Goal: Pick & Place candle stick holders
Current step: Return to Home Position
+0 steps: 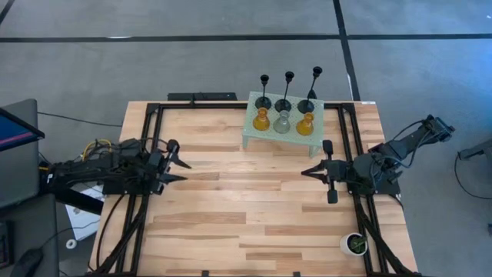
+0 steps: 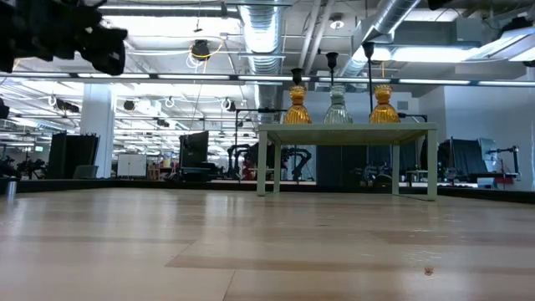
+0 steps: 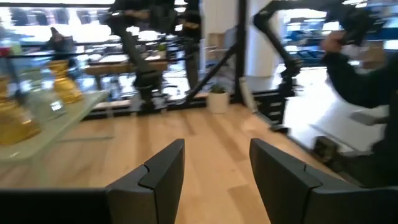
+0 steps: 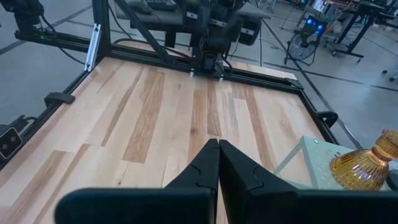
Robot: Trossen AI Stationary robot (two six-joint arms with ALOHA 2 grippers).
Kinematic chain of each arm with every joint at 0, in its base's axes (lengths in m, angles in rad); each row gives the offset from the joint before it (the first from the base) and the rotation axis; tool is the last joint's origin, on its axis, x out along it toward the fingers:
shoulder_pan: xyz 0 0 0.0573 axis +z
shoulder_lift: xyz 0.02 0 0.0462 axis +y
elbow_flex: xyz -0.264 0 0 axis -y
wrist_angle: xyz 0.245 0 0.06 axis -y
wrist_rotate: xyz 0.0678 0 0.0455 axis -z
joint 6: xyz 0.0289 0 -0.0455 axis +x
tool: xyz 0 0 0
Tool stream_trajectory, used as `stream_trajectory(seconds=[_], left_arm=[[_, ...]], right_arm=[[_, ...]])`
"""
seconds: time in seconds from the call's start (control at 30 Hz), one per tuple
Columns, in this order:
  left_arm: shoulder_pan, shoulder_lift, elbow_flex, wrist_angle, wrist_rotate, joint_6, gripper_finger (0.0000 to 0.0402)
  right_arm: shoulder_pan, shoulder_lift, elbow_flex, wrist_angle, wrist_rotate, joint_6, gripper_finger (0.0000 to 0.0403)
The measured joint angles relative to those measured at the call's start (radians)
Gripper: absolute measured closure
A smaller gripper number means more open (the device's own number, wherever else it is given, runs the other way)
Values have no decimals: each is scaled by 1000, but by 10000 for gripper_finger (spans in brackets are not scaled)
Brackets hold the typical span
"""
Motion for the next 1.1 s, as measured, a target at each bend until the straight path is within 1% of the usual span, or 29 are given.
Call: stream_trajectory(seconds=[0.13, 0.3, 0.37, 0.63, 0.8, 0.87, 1.1], left_arm=[[0, 0, -50, 49, -58, 1, 220], [0, 0, -132, 155, -73, 32, 220], [0, 0, -158, 171, -84, 30, 220], [0, 3, -160, 161, -120, 27, 220], [0, 3, -160, 76, -194, 26, 220], [0, 6, -159, 66, -216, 25, 220], [0, 29, -159, 63, -230, 48, 220]], right_arm=[[0, 0, 0, 0, 0, 0, 403], [0, 0, 0, 0, 0, 0, 403], [0, 0, 0, 0, -1, 0, 403], [0, 0, 0, -8, -1, 0, 403], [0, 0, 0, -39, 0, 29, 403], [0, 0, 0, -47, -1, 35, 403], [0, -14, 0, -46, 0, 26, 403]])
